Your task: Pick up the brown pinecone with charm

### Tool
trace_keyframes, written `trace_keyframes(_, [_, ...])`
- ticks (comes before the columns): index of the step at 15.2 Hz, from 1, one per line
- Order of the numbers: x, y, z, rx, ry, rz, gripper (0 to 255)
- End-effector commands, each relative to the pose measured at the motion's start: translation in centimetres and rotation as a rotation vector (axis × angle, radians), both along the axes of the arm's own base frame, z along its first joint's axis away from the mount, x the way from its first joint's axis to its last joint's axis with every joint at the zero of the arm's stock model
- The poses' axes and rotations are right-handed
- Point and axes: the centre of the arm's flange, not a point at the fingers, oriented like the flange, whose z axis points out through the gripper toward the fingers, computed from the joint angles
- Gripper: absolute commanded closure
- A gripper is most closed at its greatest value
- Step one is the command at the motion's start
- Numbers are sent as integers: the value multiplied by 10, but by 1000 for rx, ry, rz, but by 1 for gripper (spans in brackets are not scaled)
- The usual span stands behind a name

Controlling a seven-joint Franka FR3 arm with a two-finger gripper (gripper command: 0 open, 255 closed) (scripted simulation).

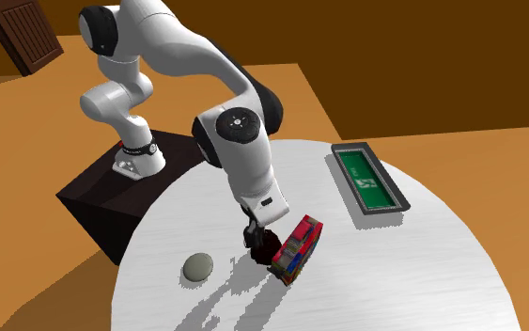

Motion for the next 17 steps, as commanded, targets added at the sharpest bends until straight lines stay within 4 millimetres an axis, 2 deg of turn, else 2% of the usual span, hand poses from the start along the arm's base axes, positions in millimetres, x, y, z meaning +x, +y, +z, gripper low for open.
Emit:
trace_keyframes(1, [2, -4, -11, 3, 0, 1, 0])
trace_keyframes(6, [2, -4, -37, 3, 0, 1, 0])
trace_keyframes(8, [2, -4, -40, 3, 0, 1, 0])
trace_keyframes(9, [2, -4, -40, 3, 0, 1, 255])
trace_keyframes(17, [1, -3, -42, 3, 0, 1, 255])
